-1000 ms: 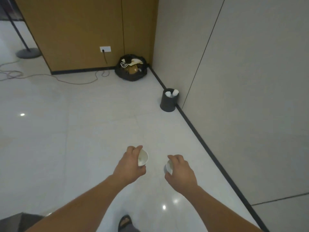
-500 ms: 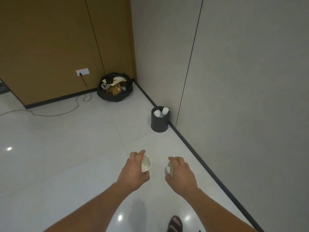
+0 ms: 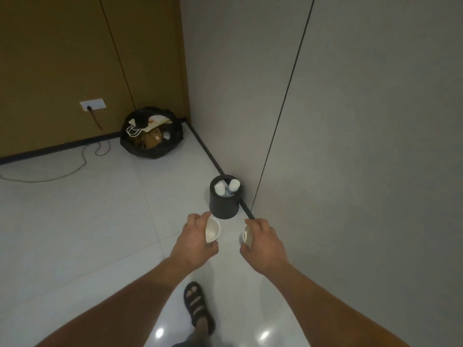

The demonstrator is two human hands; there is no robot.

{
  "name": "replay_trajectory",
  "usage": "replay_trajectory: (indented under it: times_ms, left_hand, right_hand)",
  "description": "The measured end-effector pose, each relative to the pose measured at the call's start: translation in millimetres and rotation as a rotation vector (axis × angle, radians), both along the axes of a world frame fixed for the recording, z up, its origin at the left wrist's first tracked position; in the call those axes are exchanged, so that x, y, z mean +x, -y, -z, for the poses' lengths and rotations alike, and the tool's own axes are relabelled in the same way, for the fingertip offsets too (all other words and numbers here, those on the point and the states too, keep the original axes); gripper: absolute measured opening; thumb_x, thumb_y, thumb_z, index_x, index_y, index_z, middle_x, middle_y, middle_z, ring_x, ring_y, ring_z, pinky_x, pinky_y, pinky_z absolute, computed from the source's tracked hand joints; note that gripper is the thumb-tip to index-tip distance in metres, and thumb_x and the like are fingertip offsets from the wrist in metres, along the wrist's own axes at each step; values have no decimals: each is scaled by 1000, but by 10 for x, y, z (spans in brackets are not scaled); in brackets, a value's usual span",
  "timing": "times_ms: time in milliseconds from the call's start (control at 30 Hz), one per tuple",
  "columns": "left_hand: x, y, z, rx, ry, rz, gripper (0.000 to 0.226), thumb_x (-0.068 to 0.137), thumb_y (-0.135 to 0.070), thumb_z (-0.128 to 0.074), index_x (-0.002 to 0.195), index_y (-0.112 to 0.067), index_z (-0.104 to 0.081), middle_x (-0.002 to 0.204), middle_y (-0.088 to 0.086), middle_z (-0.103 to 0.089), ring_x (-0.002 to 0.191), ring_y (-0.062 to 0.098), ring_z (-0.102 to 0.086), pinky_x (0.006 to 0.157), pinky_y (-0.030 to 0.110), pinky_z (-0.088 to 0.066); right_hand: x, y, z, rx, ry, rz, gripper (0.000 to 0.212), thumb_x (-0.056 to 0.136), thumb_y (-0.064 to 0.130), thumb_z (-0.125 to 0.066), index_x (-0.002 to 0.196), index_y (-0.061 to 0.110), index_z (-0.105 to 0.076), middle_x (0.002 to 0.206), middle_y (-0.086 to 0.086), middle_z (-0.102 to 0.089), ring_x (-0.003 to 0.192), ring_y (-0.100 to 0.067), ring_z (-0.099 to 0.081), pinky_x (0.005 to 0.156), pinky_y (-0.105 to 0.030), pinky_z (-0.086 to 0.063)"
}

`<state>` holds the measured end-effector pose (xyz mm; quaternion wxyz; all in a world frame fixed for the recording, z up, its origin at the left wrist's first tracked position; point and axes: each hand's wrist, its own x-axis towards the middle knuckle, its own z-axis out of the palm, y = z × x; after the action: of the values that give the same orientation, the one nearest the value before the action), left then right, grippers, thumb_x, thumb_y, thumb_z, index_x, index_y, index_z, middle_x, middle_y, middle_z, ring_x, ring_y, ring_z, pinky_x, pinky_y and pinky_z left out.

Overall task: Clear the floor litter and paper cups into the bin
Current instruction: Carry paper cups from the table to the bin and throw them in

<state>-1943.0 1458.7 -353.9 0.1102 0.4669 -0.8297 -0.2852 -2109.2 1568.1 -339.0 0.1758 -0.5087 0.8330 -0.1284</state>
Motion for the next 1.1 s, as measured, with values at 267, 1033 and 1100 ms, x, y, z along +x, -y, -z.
replay_trajectory:
  times_ms: [267, 1033, 1100]
  left_hand:
    - [-805, 1545, 57, 18, 21, 121, 80, 76, -38, -72, 143, -26, -30, 134, 0, -35, 113, 23, -48, 94, 35, -49]
    - [-2828, 4414, 2168, 275, 98, -109, 71, 78, -34, -73, 137, -35, -32, 126, -6, -32, 102, 6, -39, 74, 12, -39]
    - [-2982, 4558, 2644, 285, 99, -113, 70, 78, -33, -73, 136, -35, -34, 128, -5, -34, 102, 9, -45, 72, 8, -36]
  right_hand:
    - [-751, 1430, 67, 66, -10, 64, 65, 87, 35, -57, 146, 26, -31, 143, 1, -33, 121, -23, -43, 95, -31, -43]
    - [-3015, 4557, 2238, 187, 114, -32, 60, 93, 38, -59, 146, 24, -34, 147, 3, -39, 129, -11, -44, 96, -16, -41]
    - [-3116, 4747, 2731, 199, 138, 2, 60, 92, 39, -61, 144, 23, -36, 145, 2, -42, 127, -10, -46, 94, -15, -43]
